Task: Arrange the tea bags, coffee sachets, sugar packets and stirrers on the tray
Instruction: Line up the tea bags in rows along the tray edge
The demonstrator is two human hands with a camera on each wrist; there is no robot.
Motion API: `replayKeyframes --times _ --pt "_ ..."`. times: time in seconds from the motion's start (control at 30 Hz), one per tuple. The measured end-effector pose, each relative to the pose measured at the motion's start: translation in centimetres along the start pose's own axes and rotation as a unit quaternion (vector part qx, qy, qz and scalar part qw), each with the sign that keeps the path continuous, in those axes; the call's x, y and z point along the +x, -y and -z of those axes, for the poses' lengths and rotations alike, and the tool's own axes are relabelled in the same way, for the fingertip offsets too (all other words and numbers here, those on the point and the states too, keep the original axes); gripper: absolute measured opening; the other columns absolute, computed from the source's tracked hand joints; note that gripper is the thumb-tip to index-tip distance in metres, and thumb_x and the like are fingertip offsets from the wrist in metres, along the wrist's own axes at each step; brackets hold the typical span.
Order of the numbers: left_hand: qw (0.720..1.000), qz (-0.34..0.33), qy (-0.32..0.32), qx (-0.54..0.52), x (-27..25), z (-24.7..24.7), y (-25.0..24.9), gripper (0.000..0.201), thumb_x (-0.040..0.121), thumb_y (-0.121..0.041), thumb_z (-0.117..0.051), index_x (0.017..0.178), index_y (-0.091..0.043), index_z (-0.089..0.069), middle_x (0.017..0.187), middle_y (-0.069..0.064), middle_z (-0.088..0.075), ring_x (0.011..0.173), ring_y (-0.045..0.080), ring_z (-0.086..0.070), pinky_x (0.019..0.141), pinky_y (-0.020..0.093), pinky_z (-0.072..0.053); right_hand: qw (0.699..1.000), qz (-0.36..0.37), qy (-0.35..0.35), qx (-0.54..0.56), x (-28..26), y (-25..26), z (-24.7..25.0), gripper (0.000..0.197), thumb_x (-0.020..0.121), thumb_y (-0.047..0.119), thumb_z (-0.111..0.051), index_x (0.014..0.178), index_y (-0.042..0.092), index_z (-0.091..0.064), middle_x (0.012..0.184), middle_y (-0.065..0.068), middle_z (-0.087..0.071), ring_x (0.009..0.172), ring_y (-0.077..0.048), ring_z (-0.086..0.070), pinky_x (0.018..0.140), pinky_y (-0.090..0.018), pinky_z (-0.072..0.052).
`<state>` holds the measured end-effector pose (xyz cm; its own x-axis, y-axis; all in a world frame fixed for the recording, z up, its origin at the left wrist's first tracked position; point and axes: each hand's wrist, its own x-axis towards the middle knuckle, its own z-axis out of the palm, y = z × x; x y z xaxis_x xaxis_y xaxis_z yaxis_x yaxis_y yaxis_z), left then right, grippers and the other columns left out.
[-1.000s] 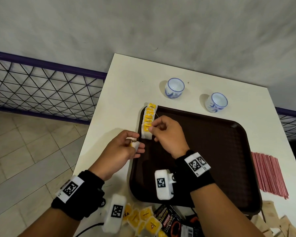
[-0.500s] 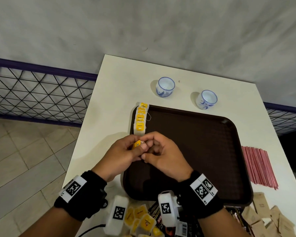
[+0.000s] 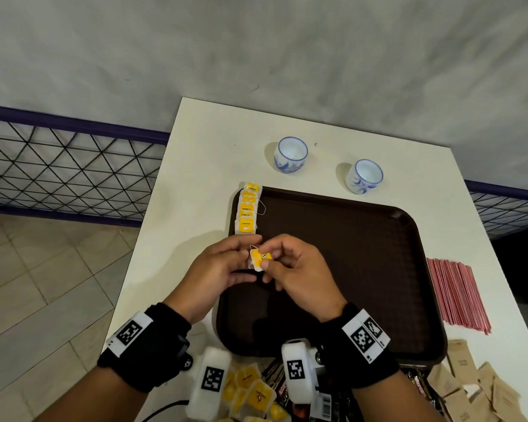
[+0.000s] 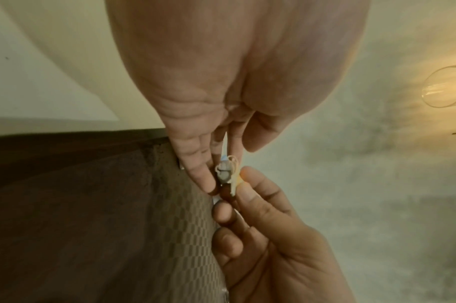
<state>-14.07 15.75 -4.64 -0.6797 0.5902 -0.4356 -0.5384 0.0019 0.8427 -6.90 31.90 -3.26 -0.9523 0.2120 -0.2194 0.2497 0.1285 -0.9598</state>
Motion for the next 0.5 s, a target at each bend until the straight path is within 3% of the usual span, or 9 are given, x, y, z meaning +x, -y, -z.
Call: replayKeyframes --times 0.13,0.3,0.4,0.5 --pt "0.998 -0.020 -0.018 0.058 -0.04 0.15 0.10 0.039 0.097 0.007 -0.053 0.124 -0.017 -0.068 0.113 0.007 -0.076 0.099 0.017 -0.071 0.079 0.030 -0.059 1.000 0.005 0.026 -0.015 0.07 -0.27 0.16 0.034 0.090 -0.003 -0.066 0.114 0.020 -0.071 0.085 -0.005 -0.066 0.066 -0.018 -0.065 0.055 -0.020 -0.047" --pt "0.996 -0.018 -0.038 0.079 0.08 0.38 0.60 0.035 0.095 0.004 -0.062 0.115 -0.023 -0.072 0.108 0.005 -0.076 0.092 0.015 -0.071 0.075 0.030 -0.057 0.993 0.046 0.029 -0.105 0.16 -0.72 0.07 0.033 0.084 0.004 -0.075 0.107 0.027 -0.076 0.096 0.003 -0.059 0.080 -0.023 -0.061 0.081 -0.027 -0.053" --pt "0.996 -0.009 -0.041 0.074 0.12 0.33 0.56 0.034 0.094 0.005 -0.060 0.111 -0.021 -0.073 0.102 0.003 -0.077 0.087 0.014 -0.071 0.070 0.028 -0.056 0.992 0.067 0.017 -0.109 0.06 -0.48 0.23 0.026 0.081 0.004 -0.078 0.097 0.024 -0.077 0.095 0.006 -0.057 0.075 -0.013 -0.058 0.077 -0.019 -0.049" --pt "0.997 -0.005 -0.037 0.066 0.06 0.23 0.30 0.036 0.094 0.009 -0.057 0.108 -0.019 -0.074 0.096 0.002 -0.077 0.084 0.015 -0.072 0.067 0.026 -0.055 0.991 0.083 0.005 -0.102 0.14 -0.51 0.53 0.018 0.078 0.005 -0.081 0.089 0.019 -0.076 0.095 0.005 -0.060 0.074 -0.017 -0.058 0.075 -0.022 -0.049"
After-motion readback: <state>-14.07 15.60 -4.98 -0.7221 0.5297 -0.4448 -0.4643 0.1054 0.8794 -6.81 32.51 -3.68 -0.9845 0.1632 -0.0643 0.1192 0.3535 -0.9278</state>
